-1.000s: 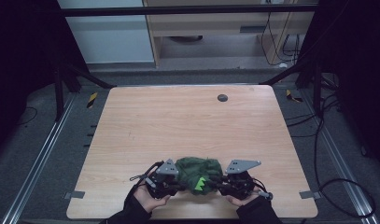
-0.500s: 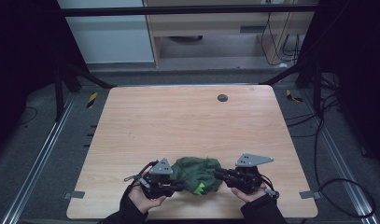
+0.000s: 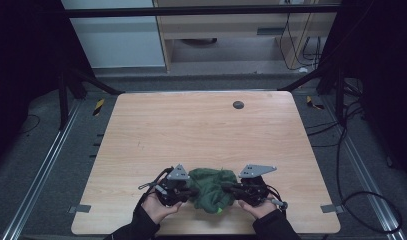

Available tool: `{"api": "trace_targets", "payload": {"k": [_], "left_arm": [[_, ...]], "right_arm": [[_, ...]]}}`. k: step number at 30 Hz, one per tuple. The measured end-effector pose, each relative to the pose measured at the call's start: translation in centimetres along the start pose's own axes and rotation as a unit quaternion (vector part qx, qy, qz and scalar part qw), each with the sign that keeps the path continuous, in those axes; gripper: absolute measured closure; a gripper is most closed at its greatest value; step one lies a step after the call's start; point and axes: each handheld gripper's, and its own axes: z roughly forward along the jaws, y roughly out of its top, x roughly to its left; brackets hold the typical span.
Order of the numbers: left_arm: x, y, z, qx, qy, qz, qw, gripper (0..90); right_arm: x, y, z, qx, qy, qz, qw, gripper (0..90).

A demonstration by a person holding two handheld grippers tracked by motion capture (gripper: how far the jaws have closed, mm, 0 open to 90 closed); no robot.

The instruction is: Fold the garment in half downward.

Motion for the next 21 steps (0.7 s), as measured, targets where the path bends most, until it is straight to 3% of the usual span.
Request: {"api": "trace_targets", "payload": {"k": [7, 13, 17, 21], "left_arm": [[0.0, -0.9, 1.2, 0.025, 0.0, 0.006, 0.9997, 89.4], [0.1, -1.1, 1.5, 0.029, 0.0, 0.007, 0.9996, 89.5], [0.1, -0.9, 0.6, 0.009, 0.007, 0.006, 0.9999, 88.6], [0.7, -0.8, -1.2, -0.023, 0.025, -0.002, 0.9994, 84.7]], "right_arm": [[-0.1, -1.3, 0.2, 0.019, 0.01, -0.002, 0.9998, 88.7], [-0.1, -1.8, 0.7, 0.03, 0.006, -0.012, 0.9995, 88.3], [0.0, -1.6, 0.5, 0.025, 0.007, -0.012, 0.9996, 86.9], [-0.2, -1.0, -0.2, -0.001, 0.004, -0.006, 1.0, 82.9]]}}
